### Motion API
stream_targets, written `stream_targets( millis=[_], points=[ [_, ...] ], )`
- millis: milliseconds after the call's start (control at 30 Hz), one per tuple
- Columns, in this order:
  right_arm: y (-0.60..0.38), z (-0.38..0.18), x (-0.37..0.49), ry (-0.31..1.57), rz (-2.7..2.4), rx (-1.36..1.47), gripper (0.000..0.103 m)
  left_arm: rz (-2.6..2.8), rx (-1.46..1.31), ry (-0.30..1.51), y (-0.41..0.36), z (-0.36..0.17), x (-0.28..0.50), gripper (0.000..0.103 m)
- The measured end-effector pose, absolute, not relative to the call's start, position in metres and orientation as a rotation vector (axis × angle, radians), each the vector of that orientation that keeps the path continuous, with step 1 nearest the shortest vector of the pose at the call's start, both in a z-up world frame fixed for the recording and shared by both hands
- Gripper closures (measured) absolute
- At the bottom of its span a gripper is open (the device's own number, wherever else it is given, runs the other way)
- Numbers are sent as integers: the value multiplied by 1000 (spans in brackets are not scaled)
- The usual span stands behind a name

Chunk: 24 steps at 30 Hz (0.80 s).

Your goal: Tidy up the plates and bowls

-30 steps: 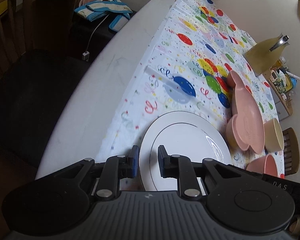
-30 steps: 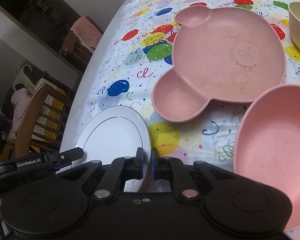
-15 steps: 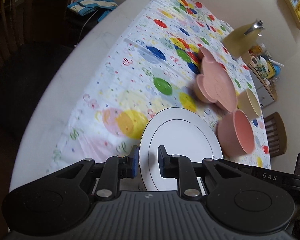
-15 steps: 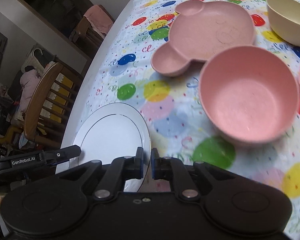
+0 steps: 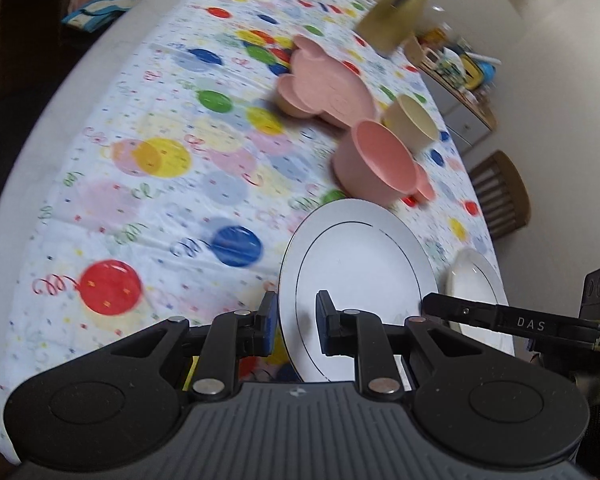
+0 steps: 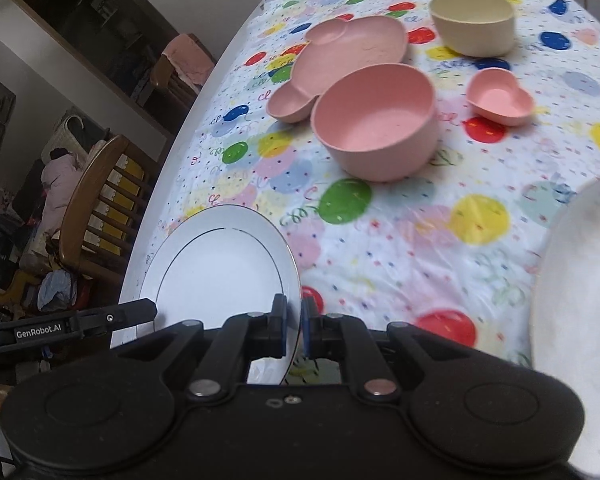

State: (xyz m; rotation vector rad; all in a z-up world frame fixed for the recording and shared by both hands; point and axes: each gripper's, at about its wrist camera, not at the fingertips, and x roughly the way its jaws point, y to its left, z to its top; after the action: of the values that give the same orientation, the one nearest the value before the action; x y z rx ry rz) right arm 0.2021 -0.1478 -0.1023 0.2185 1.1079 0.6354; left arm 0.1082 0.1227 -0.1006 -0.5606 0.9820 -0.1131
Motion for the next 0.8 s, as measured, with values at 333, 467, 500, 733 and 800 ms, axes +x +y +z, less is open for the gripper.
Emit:
stream_targets(
  millis=[333,467,500,733,800],
  points=[
    [-220,-89,166,1052,500,275,96,-283,-461,1018,51,-89,125,84],
    [-250,-85,161,1029,437,299,96,-343,-425,1035,16,-87,143,84],
    [-260,-85,162,1023,421,306,96,-355,-418,1039,8,-87,147,84],
    [-323,-85,169,998,327,336,96,-411,-372,1070,-55,-94,181,84],
    [-340,-87,174,1000,306,345,96,-413,-366,1085,-71,-98,190,84]
  ],
)
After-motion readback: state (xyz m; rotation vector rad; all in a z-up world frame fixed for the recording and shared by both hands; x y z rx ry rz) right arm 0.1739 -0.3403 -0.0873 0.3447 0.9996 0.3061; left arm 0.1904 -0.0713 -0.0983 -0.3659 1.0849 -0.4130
